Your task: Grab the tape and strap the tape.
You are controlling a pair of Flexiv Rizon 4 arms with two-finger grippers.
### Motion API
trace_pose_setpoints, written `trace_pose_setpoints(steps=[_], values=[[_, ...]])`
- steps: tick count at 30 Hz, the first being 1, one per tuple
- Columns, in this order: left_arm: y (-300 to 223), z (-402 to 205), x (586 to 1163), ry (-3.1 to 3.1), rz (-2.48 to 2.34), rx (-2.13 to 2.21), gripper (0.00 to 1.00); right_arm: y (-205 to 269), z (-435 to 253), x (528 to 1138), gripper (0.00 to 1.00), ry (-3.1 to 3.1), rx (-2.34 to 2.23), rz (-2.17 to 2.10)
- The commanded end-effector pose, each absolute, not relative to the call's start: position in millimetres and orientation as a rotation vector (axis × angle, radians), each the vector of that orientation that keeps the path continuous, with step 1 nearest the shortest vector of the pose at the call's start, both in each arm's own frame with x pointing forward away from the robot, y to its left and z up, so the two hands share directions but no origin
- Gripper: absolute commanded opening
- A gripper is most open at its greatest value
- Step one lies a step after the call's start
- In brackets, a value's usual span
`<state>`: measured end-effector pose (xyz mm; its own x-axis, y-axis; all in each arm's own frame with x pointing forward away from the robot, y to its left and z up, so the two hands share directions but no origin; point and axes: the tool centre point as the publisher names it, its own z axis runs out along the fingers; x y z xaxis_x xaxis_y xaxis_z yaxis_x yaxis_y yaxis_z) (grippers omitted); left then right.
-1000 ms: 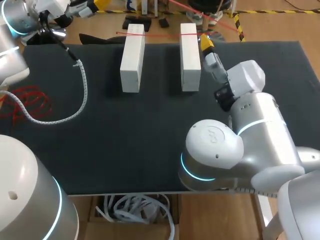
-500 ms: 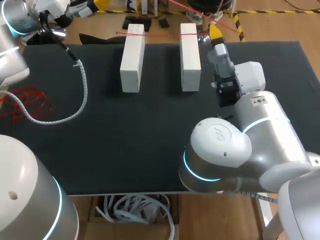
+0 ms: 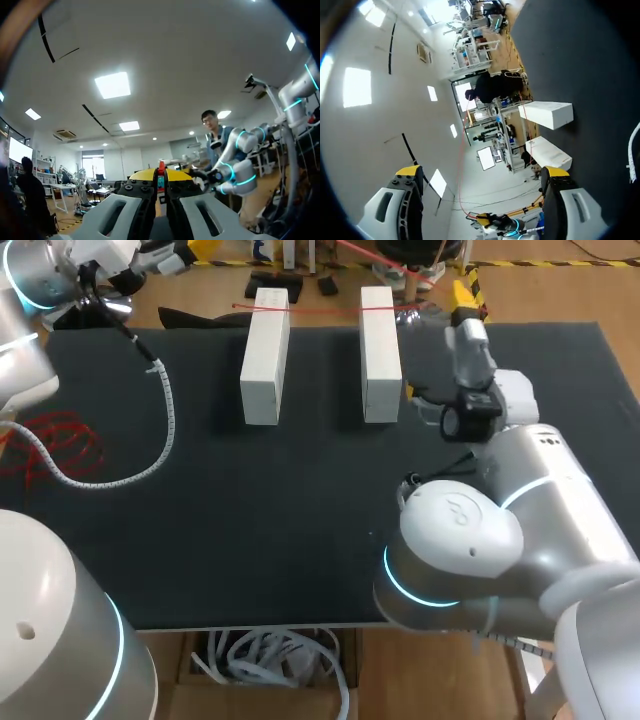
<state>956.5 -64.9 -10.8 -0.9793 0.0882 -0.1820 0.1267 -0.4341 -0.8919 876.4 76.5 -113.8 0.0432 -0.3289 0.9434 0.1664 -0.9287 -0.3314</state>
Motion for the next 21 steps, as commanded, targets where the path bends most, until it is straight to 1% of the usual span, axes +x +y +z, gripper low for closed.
trace_pose_setpoints(steps=[1,7,21], values=[[-64,-11,958,1.659,-2.625,0.32,0.0,74,-110,885,1.0,0.465,-1.888,-1.954],[-64,-11,958,1.659,-2.625,0.32,0.0,75,-94,888,1.0,0.535,-1.853,-2.067],[-64,-11,958,1.659,-2.625,0.32,0.0,68,-63,901,1.0,0.763,-1.787,-2.068]])
